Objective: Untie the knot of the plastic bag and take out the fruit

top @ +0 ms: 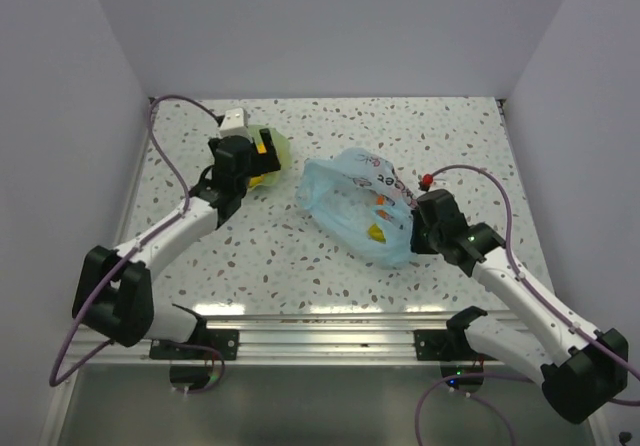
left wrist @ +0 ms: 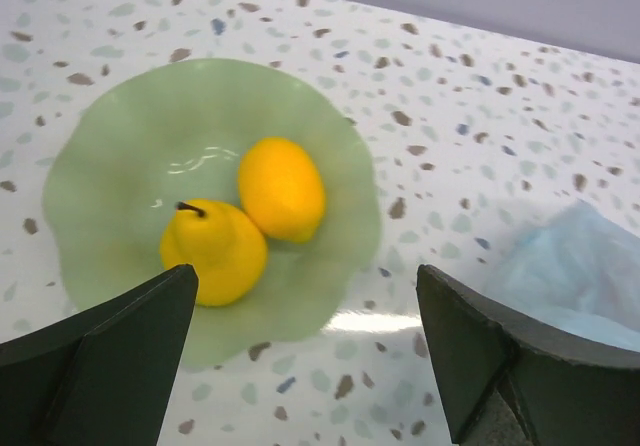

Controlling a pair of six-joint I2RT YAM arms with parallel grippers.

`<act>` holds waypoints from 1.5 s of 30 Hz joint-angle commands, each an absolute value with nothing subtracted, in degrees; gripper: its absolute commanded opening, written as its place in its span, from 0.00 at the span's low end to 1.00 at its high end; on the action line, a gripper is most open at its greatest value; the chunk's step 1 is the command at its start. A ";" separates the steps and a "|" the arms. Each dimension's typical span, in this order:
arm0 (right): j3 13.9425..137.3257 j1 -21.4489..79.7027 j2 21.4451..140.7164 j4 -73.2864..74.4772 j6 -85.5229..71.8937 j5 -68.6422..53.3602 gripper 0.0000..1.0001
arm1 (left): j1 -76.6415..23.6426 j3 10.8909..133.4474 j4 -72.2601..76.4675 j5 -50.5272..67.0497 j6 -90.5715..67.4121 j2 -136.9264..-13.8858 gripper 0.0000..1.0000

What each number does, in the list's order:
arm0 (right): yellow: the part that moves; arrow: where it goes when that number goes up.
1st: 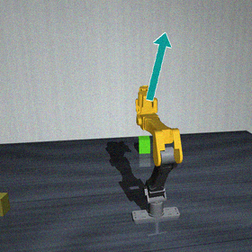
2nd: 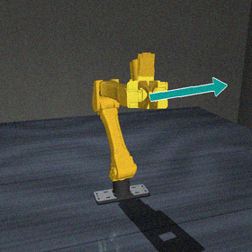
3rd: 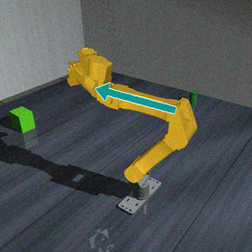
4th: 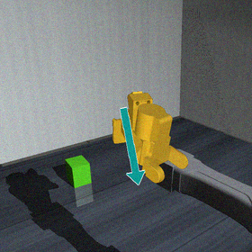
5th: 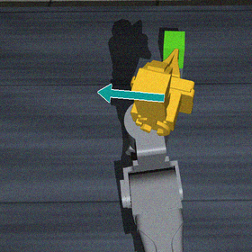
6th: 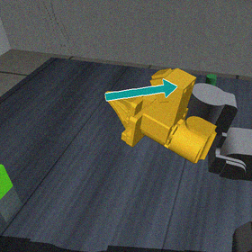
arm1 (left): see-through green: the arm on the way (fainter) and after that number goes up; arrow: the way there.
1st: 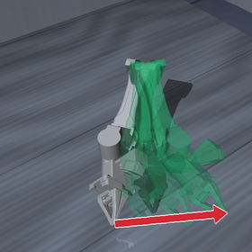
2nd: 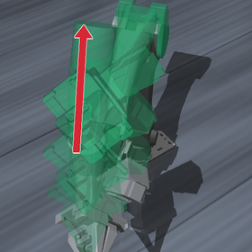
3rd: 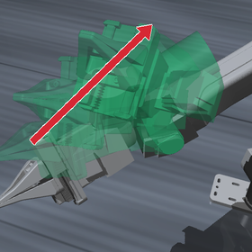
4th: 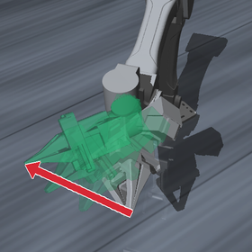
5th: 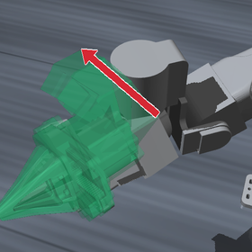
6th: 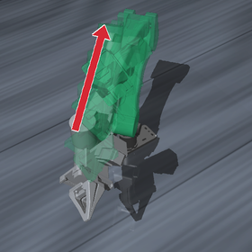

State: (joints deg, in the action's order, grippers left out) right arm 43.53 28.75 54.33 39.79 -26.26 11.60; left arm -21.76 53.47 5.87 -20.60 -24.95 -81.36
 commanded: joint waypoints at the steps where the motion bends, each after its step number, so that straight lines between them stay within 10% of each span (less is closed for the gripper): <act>1: 42.28 27.86 55.10 43.22 -31.72 16.26 0.10 | -27.23 52.03 2.82 -18.99 -25.84 -74.38 0.97; 8: 48.15 27.69 52.38 43.59 -23.85 14.07 0.86 | -38.05 47.82 0.36 -16.17 -30.58 -68.56 0.97; 11: 55.18 27.69 54.83 44.56 -20.31 9.94 0.98 | -41.65 46.76 0.09 -16.70 -32.34 -68.55 0.98; 32: 68.64 22.07 88.06 34.72 -17.58 14.94 0.98 | -51.94 53.26 5.09 -10.99 -27.42 -84.80 0.99; 37: 69.25 21.80 90.87 32.08 -14.68 9.52 0.72 | -53.96 53.79 7.21 -8.97 -27.59 -92.19 0.99; 43: 72.51 22.41 88.95 34.63 -12.57 0.27 0.00 | -54.93 50.02 11.59 -7.91 -32.34 -94.83 0.99; 45: 74.52 25.30 86.42 36.03 -11.96 -1.58 0.00 | -55.02 47.73 13.79 -8.61 -34.53 -95.10 0.99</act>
State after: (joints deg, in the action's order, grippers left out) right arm 70.11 22.55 90.87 35.51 -13.72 4.08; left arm -54.57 50.00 7.46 -8.71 -30.68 -95.15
